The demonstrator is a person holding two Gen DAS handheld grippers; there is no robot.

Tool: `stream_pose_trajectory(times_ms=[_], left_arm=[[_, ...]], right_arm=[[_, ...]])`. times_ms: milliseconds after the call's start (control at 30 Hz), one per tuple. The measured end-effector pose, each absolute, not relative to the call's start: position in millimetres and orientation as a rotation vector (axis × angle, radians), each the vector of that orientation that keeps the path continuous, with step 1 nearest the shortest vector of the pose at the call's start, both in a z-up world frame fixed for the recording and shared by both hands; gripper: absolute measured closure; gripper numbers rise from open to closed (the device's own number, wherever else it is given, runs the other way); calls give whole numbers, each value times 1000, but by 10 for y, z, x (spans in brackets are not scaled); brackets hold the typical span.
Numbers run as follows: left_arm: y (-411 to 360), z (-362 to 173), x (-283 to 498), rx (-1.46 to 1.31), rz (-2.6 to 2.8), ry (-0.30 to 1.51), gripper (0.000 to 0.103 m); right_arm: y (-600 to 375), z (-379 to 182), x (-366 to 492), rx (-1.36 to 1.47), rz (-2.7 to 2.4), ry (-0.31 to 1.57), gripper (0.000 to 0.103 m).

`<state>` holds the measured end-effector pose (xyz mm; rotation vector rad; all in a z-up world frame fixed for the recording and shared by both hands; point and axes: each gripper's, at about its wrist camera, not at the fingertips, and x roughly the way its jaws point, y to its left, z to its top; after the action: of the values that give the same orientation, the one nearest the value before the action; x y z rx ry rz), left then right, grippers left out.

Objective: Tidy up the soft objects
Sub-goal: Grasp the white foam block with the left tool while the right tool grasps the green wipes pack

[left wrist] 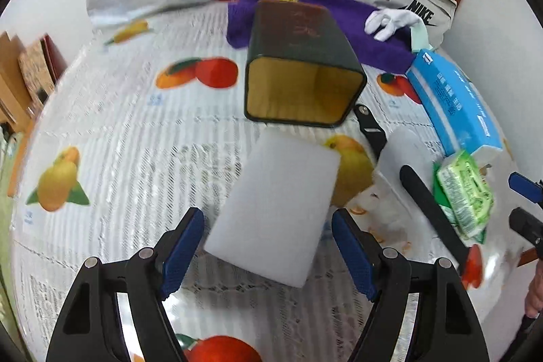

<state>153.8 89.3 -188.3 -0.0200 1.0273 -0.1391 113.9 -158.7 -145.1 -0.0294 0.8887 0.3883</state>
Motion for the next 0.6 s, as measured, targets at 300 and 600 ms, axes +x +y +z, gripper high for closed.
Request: stream_pose_trajectory(times_ms=[300,600], left_arm=[[1022,-1845,1392,-48,-109,1005,49],[1030,-1856,1300,-101,-91,974,49]], right_arm=[[-1362,-1715,1320,-72,383,911,27],[-1327,-1782,1287,-100,400,881,51]])
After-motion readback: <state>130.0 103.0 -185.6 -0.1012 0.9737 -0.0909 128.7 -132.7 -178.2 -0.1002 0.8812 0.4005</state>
